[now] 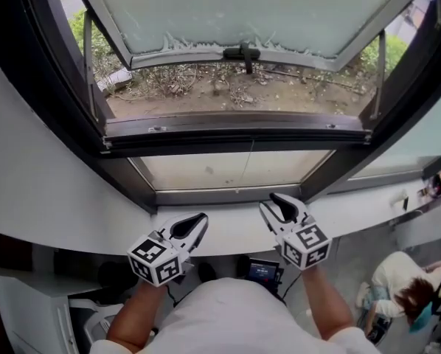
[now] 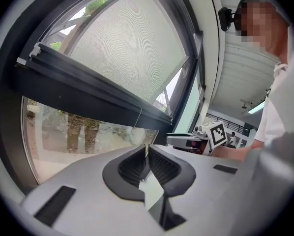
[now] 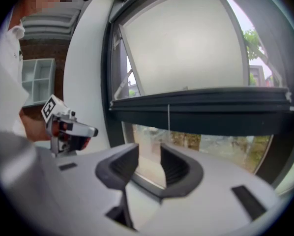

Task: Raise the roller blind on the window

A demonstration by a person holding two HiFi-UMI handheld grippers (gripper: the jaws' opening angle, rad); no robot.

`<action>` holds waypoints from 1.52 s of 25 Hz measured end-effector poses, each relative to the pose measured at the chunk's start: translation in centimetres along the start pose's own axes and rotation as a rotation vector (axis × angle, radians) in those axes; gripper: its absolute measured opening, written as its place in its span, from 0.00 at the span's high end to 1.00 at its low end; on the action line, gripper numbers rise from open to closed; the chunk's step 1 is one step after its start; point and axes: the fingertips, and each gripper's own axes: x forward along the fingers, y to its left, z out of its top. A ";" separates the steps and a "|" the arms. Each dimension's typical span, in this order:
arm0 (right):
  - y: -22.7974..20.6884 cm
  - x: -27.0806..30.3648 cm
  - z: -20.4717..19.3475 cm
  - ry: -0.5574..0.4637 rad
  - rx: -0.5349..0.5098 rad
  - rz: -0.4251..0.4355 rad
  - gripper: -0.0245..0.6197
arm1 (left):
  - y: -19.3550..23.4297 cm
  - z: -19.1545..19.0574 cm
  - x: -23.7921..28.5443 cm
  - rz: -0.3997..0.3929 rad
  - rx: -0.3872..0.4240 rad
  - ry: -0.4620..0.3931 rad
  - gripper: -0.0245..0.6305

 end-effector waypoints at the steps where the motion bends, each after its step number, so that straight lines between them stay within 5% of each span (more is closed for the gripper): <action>1: -0.3 0.1 0.1 0.002 -0.006 0.001 0.74 | 0.0 0.2 0.3 0.004 0.007 0.000 0.90; 27: -7.1 1.7 6.4 0.023 -0.415 -0.027 0.74 | 2.3 8.0 6.9 0.175 0.510 0.078 0.83; 38: -9.7 3.3 8.5 0.124 -0.810 -0.112 0.74 | 3.5 10.0 9.2 0.227 0.767 0.179 0.77</action>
